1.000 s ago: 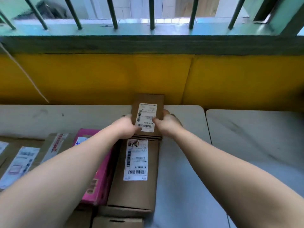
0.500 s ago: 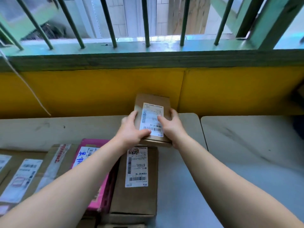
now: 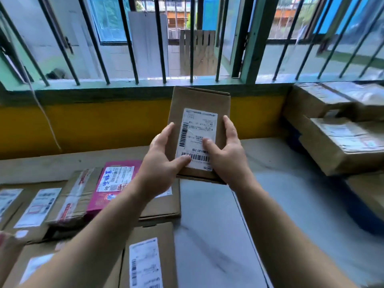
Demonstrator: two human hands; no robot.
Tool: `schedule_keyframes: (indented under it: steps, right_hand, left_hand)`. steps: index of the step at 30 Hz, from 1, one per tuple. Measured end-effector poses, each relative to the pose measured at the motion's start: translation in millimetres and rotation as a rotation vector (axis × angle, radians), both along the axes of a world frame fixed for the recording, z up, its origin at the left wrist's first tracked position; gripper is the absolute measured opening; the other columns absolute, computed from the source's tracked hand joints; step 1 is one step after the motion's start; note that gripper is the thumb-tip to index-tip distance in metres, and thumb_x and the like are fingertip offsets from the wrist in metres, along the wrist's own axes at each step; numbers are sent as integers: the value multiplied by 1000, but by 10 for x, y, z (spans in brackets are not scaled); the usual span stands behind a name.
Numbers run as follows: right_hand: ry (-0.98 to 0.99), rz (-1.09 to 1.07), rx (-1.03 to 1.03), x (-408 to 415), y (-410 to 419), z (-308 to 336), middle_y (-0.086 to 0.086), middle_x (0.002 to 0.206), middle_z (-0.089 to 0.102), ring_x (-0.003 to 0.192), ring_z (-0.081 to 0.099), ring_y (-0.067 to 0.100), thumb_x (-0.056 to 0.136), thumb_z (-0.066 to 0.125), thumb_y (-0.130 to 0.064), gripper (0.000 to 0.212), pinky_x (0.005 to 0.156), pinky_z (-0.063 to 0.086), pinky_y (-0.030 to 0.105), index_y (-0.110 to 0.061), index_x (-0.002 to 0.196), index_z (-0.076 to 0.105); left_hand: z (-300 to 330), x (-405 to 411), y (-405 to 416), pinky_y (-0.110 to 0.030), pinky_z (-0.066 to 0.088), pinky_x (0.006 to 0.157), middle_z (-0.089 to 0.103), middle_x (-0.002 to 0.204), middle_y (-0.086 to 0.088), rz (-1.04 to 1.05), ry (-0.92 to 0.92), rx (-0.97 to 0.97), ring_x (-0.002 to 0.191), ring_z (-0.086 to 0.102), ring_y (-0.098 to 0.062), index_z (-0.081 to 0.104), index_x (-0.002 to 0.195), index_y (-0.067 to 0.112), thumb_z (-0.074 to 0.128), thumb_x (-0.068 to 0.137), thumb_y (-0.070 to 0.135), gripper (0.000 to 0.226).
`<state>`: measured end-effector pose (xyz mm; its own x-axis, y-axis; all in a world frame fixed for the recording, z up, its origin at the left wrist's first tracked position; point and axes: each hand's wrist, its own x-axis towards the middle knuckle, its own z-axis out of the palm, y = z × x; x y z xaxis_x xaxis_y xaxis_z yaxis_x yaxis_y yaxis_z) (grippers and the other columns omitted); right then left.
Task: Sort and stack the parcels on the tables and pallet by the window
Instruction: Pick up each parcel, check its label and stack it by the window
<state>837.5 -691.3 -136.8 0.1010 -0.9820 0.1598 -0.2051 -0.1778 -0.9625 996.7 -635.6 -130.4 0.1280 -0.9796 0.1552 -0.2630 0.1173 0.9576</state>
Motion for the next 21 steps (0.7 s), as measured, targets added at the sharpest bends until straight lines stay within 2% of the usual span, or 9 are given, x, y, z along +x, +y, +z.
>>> schedule_keyframes:
  steps: [2, 5, 7, 11, 14, 16, 17, 19, 21]
  right_hand:
    - [11, -54, -26, -227, 365, 64, 5, 131, 47, 107, 63, 17, 93, 65, -33, 74, 74, 62, 32, -39, 152, 21]
    - [40, -129, -45, -664, 860, 197, 5, 131, 47, 106, 64, 18, 94, 63, -34, 73, 72, 62, 32, -41, 152, 19]
    - [57, -197, -64, -1002, 1121, 313, 3, 130, 45, 102, 64, 14, 95, 62, -33, 71, 69, 60, 24, -40, 152, 19]
    - [97, -357, -111, -1698, 1527, 476, -2, 126, 41, 94, 54, 0, 95, 61, -34, 71, 59, 49, 6, -40, 152, 20]
    - [103, -449, -100, -2257, 1766, 525, -2, 132, 46, 102, 55, 5, 95, 60, -37, 70, 58, 44, 1, -43, 152, 19]
    - [115, -511, -108, -2683, 1906, 532, -5, 135, 48, 113, 52, 8, 95, 61, -38, 71, 67, 45, 3, -43, 152, 19]
    - [127, -543, -115, -2922, 1977, 529, -6, 138, 48, 118, 50, 9, 94, 62, -39, 71, 78, 45, 7, -42, 152, 20]
    - [142, -611, -130, -3441, 2137, 528, -8, 142, 47, 128, 46, 11, 93, 63, -40, 72, 103, 43, 28, -42, 152, 21]
    - [158, -683, -136, -4023, 2315, 522, -12, 142, 44, 133, 42, 12, 92, 64, -38, 73, 112, 37, 37, -40, 152, 23]
  left_hand:
    - [89, -220, 275, -24, 58, 77, 39, 140, -2, -53, -1, -33, 119, 54, -22, 24, 148, 31, 68, 85, 7, 80]
    - [219, -612, 607, -34, 58, 85, 38, 141, 0, -128, -31, -66, 122, 53, -23, 23, 148, 33, 70, 85, 12, 82]
    - [299, -928, 738, -38, 58, 84, 38, 141, 1, -196, 17, -53, 122, 53, -25, 24, 147, 37, 71, 84, 11, 83]
    - [424, -1646, 911, -34, 60, 78, 38, 140, 4, -287, 43, -72, 121, 53, -24, 25, 145, 41, 70, 84, 7, 83]
    - [451, -2222, 984, -35, 59, 81, 36, 140, 8, -363, 16, -94, 123, 50, -21, 25, 145, 43, 71, 84, 8, 84]
    - [439, -2653, 1022, -40, 56, 88, 35, 139, 12, -408, -12, -110, 125, 48, -19, 25, 143, 48, 73, 83, 9, 87]
    - [443, -2901, 1051, -42, 54, 92, 35, 139, 14, -435, -25, -119, 126, 47, -18, 24, 142, 50, 73, 82, 10, 88]
    - [452, -3443, 1121, -43, 51, 97, 35, 138, 16, -486, -42, -135, 127, 47, -16, 24, 143, 50, 74, 81, 10, 89]
    - [464, -4061, 1214, -42, 46, 102, 34, 137, 16, -529, -56, -151, 129, 45, -14, 26, 146, 41, 74, 81, 9, 87]
